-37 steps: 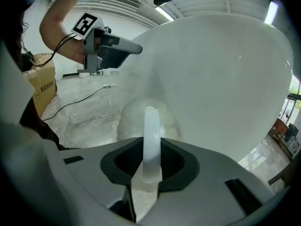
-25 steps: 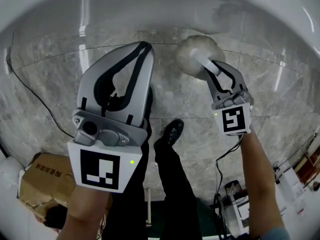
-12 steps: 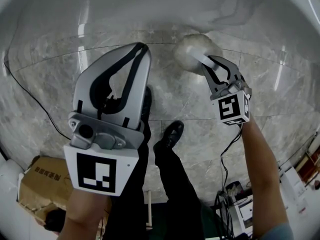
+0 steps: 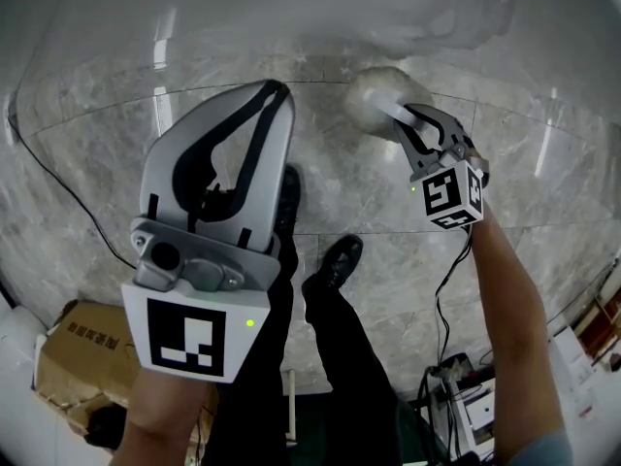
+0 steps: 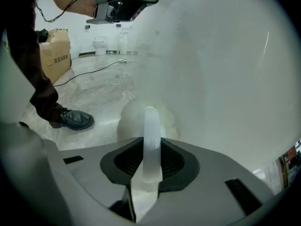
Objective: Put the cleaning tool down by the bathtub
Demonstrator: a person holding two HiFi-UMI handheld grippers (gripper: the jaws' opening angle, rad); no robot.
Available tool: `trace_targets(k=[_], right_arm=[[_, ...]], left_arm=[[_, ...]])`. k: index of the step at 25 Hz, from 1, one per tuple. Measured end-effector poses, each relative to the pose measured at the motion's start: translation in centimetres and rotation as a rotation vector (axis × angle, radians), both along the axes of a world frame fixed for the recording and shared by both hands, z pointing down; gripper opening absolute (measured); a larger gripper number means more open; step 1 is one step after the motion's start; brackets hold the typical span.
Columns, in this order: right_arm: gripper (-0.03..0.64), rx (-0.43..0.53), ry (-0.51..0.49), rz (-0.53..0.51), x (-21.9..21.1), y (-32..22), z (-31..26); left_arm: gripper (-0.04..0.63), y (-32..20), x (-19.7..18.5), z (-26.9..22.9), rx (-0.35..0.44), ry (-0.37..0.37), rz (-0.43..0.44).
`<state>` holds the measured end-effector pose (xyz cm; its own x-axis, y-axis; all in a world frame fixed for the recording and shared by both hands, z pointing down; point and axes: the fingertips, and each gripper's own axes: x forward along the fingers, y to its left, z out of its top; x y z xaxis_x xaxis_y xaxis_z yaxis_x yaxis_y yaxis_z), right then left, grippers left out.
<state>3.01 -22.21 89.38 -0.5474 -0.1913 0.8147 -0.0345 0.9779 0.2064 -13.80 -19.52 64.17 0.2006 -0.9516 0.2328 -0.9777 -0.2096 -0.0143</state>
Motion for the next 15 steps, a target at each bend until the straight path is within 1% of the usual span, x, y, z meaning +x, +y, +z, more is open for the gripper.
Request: trace_targets(k=[11, 15], right_arm=[[0.104, -0.005, 0.058, -0.045, 0.2, 0.0, 2.8], [0.104, -0.002, 0.081, -0.078, 0.3, 0.1, 3.8]], left_arm=[[0.017, 0.1, 0.0, 0.8, -0.009, -0.008, 0.008], [0.017, 0.0, 0.2, 1.1, -0.013, -0.012, 0.008]])
